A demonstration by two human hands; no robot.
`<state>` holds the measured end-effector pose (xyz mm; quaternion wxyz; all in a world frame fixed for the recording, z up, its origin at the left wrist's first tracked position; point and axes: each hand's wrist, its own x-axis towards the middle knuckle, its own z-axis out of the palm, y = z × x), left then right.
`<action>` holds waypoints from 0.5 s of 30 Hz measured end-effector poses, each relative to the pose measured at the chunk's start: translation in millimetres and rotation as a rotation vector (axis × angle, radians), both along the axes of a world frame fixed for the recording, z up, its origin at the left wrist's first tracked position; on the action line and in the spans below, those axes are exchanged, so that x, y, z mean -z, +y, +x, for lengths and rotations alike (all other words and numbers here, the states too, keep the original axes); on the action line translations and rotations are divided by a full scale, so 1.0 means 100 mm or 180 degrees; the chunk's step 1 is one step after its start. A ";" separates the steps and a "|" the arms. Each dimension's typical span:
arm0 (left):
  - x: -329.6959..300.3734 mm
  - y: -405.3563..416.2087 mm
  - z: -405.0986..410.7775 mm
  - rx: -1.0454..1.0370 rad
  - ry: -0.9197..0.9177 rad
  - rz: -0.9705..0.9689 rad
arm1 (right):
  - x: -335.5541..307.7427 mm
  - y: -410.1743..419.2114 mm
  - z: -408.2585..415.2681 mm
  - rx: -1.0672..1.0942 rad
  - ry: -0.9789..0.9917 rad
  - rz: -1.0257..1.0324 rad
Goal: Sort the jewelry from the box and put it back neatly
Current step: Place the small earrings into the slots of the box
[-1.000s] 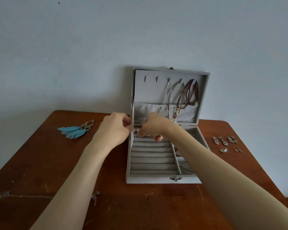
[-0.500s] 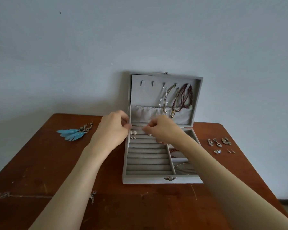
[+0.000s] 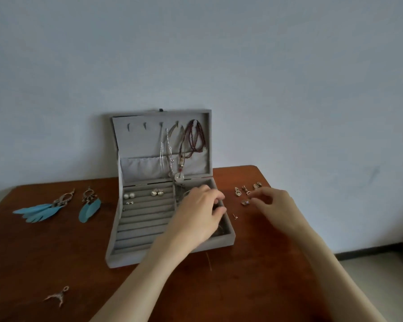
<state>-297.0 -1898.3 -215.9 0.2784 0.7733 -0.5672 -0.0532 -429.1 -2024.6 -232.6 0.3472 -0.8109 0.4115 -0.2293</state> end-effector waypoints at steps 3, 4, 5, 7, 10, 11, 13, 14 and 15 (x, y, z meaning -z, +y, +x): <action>0.01 -0.14 -0.08 -0.0019 -0.0270 0.0166 | 0.07 0.02 0.00 -0.0332 0.0322 -0.0175; 0.01 -0.17 -0.09 -0.0041 -0.0335 0.0201 | 0.09 0.01 0.02 -0.0319 0.0377 -0.0306; 0.01 -0.19 -0.10 -0.0068 -0.0391 0.0229 | 0.11 0.01 0.04 -0.0289 0.0404 -0.0441; 0.01 -0.21 -0.12 -0.0143 -0.0492 0.0266 | 0.14 0.01 0.08 -0.0318 0.0423 -0.0688; 0.00 -0.22 -0.16 -0.0290 -0.0648 0.0292 | 0.13 0.06 0.09 -0.0613 0.0215 -0.0898; -0.01 -0.22 -0.17 -0.0348 -0.0679 0.0305 | 0.12 0.08 0.09 -0.0756 0.0160 -0.0888; -0.01 -0.22 -0.18 -0.0469 -0.0727 0.0366 | 0.10 0.10 0.06 -0.1035 0.0263 -0.0764; 0.00 -0.22 -0.18 -0.0522 -0.0753 0.0411 | 0.10 0.10 0.06 -0.1110 0.0340 -0.0726; 0.00 -0.22 -0.19 -0.0564 -0.0765 0.0452 | 0.10 0.11 0.06 -0.1119 0.0376 -0.0707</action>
